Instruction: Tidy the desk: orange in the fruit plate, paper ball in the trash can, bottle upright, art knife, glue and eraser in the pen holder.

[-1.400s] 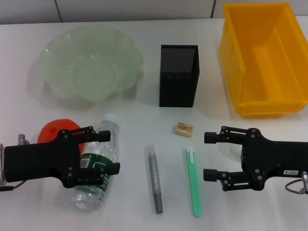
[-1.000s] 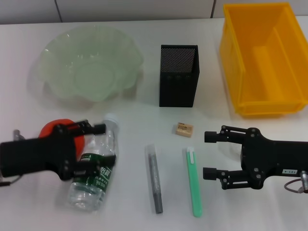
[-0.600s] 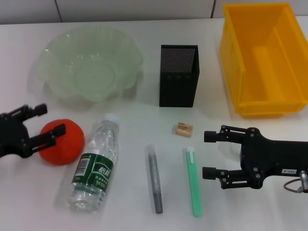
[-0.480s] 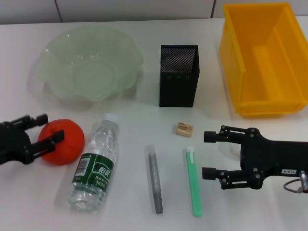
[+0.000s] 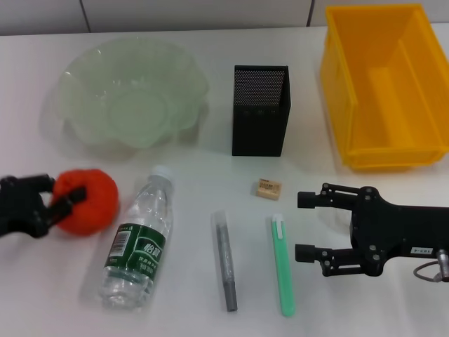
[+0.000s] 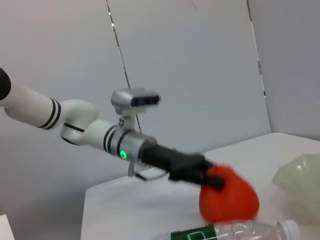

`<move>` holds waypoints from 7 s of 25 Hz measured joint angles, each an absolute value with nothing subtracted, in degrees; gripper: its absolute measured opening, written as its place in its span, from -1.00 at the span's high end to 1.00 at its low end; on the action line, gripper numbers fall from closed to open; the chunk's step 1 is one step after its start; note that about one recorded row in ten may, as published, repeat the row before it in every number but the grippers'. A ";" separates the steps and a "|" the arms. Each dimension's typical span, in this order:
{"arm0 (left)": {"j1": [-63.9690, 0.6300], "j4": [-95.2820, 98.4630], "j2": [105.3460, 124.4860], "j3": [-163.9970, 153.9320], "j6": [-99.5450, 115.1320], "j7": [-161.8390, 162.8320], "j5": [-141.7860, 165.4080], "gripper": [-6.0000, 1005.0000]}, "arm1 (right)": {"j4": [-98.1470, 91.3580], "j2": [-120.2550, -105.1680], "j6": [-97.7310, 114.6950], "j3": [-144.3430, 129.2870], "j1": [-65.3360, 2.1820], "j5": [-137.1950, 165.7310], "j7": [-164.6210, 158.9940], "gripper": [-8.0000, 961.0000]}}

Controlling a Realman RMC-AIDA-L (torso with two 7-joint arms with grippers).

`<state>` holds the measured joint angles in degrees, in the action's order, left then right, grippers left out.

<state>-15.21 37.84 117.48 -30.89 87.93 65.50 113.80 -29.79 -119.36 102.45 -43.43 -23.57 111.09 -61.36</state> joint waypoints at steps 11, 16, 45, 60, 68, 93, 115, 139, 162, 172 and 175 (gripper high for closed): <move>-22.15 42.72 118.22 -26.61 89.25 69.19 100.82 0.59 | -30.76 -119.17 106.17 -42.92 -21.55 105.90 -61.95 -0.71; -29.37 37.41 118.54 -28.84 77.49 68.44 102.90 0.67 | -38.62 -119.23 112.97 -40.98 -16.96 96.97 -64.96 -0.70; -19.18 40.01 118.49 -46.84 92.25 65.46 102.75 -0.67 | -97.77 -119.40 113.92 -78.17 -36.09 151.23 -152.47 -0.64; -18.98 39.24 118.47 -46.94 91.93 65.30 102.74 -0.67 | -73.15 -119.57 95.69 -86.22 -39.14 154.74 -153.86 -0.53; -18.98 39.14 118.47 -46.87 91.73 65.30 102.74 -0.66 | -67.69 -119.62 91.97 -86.78 -40.55 151.61 -152.98 -0.42; -18.46 42.11 117.39 -46.94 97.18 73.78 102.87 -0.66 | -85.93 -119.27 83.64 -63.03 -35.86 157.25 -148.17 -0.34; -5.99 102.41 118.94 -86.46 76.53 143.19 134.73 -0.66 | -66.82 -119.58 86.48 -67.80 -7.67 96.41 -82.15 -0.75; -13.69 90.95 119.18 -97.01 66.98 164.72 146.81 -0.66 | -50.64 -119.44 87.10 -67.74 -8.24 94.04 -67.32 -0.75; -19.57 80.79 119.10 -96.81 65.06 164.70 146.92 -0.25 | -50.53 -119.36 87.00 -67.39 -8.26 94.05 -68.91 -0.75; -18.48 83.55 118.84 -95.72 67.91 159.23 145.96 0.10 | -51.06 -119.35 87.63 -67.23 -8.09 94.04 -70.32 -0.75; -13.73 85.28 118.69 -86.21 70.39 143.30 132.79 0.10 | -51.13 -119.35 87.70 -67.23 -7.87 94.04 -70.49 -0.75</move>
